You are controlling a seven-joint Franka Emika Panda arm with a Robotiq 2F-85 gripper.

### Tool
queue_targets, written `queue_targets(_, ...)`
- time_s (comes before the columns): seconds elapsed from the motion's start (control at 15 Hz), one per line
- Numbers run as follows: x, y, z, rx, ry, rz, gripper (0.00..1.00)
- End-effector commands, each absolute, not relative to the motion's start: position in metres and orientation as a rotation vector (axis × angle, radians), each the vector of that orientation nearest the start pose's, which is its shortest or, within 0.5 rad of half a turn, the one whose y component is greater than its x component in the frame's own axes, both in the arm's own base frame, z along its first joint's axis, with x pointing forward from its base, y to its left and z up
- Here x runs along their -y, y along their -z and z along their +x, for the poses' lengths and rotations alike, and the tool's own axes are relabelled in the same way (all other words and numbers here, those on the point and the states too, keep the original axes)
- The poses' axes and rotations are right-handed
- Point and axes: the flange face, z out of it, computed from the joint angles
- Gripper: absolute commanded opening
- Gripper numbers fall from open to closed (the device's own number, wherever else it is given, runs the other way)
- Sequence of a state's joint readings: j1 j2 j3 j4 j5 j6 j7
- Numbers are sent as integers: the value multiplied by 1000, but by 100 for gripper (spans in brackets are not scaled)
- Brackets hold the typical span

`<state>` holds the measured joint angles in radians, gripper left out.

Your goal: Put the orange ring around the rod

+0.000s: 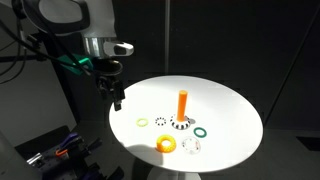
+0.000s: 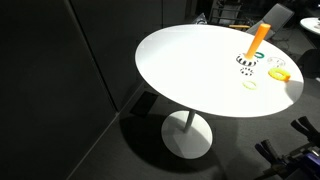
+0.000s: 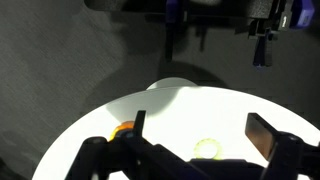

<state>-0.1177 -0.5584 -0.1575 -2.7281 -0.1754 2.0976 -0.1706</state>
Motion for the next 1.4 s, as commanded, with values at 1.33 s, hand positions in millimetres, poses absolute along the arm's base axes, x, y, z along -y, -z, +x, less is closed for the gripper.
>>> queue_targets(1.33, 213, -269, 426, -512, -90, -3190, 100)
